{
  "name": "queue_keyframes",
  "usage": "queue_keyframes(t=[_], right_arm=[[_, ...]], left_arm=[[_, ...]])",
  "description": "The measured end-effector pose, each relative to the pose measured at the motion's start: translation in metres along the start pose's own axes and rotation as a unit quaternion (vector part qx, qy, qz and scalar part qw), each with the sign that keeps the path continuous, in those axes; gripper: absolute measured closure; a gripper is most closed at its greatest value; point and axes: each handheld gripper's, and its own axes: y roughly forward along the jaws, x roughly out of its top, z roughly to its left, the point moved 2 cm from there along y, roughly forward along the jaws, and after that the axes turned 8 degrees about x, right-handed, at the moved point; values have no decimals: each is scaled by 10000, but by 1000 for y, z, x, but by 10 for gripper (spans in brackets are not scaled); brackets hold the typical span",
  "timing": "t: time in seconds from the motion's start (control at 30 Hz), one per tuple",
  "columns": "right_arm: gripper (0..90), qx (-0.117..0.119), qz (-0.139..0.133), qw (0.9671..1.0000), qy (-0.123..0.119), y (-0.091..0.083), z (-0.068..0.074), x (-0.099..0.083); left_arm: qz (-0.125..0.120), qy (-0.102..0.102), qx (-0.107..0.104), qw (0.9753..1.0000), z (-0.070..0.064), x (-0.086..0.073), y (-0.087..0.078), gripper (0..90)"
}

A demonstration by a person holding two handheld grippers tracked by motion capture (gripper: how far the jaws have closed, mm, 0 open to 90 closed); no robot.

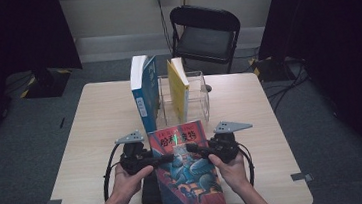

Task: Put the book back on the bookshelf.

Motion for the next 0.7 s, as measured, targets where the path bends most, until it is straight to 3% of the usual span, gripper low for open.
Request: queue_keyframes(t=[0.3,0.47,0.7], right_arm=[[787,24,-317,9994,-158,-4,4,24],[809,-56,-423,9983,-387,-4,10,41],[806,-65,-659,9952,-716,-7,19,60]], left_arm=[[-401,75,77,9991,-2,21,-10,680],[-740,93,279,9968,-3,33,-18,709],[-1030,633,587,9909,-13,52,-31,744]])
